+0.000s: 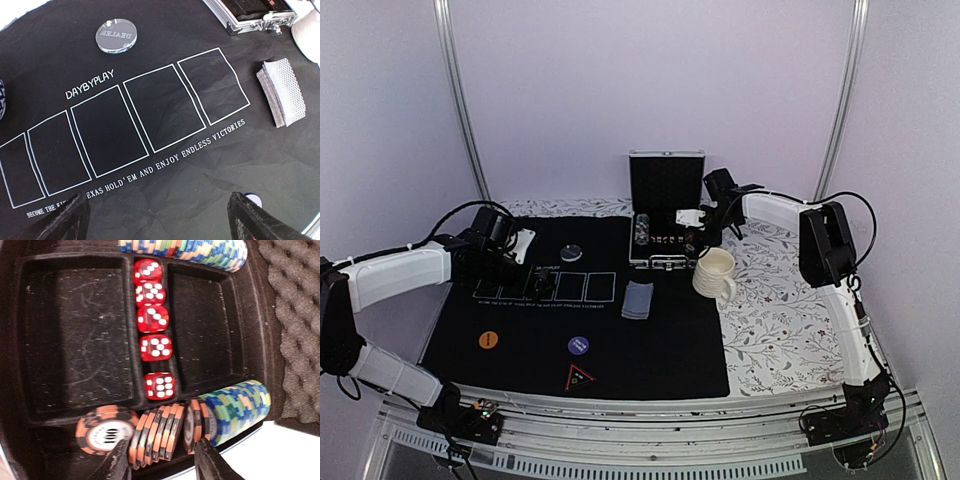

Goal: Distribute texas hold em gaming equipment

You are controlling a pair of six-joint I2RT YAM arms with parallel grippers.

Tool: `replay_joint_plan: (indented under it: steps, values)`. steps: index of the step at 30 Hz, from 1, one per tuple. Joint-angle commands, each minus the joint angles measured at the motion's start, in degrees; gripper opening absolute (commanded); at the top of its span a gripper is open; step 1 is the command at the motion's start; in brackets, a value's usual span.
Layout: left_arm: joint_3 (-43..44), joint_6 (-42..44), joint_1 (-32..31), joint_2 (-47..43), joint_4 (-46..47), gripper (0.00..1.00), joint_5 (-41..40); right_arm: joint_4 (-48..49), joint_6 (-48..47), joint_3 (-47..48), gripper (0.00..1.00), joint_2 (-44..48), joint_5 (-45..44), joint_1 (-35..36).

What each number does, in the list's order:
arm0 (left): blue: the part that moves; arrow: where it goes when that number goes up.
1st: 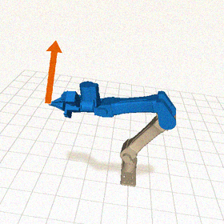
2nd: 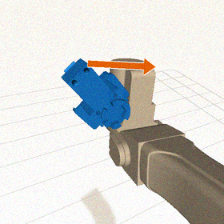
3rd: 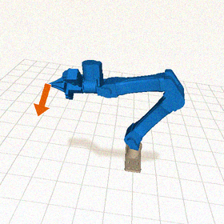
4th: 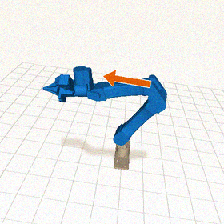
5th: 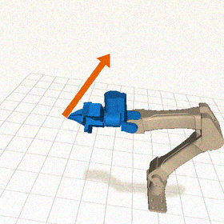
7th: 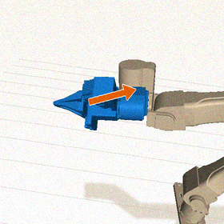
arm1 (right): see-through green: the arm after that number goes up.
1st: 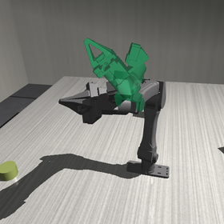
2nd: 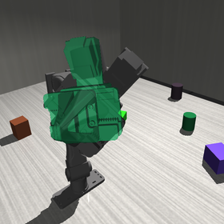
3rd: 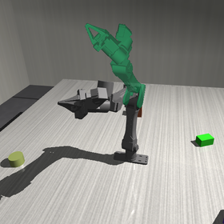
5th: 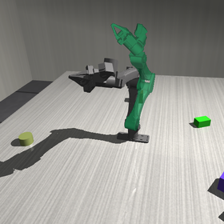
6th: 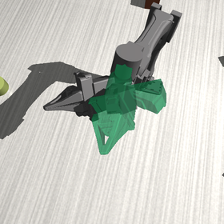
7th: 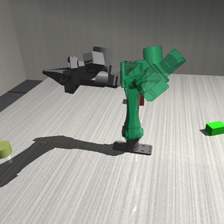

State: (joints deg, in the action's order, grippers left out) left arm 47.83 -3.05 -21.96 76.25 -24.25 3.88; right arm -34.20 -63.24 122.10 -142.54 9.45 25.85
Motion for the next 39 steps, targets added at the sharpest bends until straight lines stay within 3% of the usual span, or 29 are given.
replay_joint_plan:
  steps: [1, 5, 14, 19, 26, 30, 39]
  values:
    - [-0.35, -0.18, 0.6, 0.65, 0.78, 0.98, 0.57, -2.37, -0.66, 2.36, 0.43, -5.22, 0.6, 0.59]
    - [-0.37, -0.16, 0.67, 0.74, 0.78, 0.98, 0.6, -2.77, -0.74, 2.72, 0.43, -6.22, 0.03, 0.55]
    - [-0.36, -0.2, 0.66, 1.0, 0.78, 0.98, 0.87, -2.74, -1.15, 2.36, 0.58, -5.42, -1.13, 0.77]
    - [-0.3, -0.2, 0.68, 1.16, 0.78, 0.98, 1.16, -0.96, -0.98, 2.33, 0.61, -4.0, -1.85, 1.13]
    - [-0.29, -0.2, 0.67, 1.35, 0.78, 0.98, 1.51, 1.86, -0.38, 1.7, 0.72, -2.5, -1.12, 1.21]
    - [-0.29, -0.23, 0.69, 1.35, 0.78, 0.98, 1.6, 1.28, -0.47, 1.73, 0.71, -3.01, -0.72, 1.27]
    - [-0.29, -0.2, 0.68, 1.36, 0.78, 0.98, 1.82, -1.0, 1.45, 2.17, 0.57, -5.65, 0.22, 1.08]
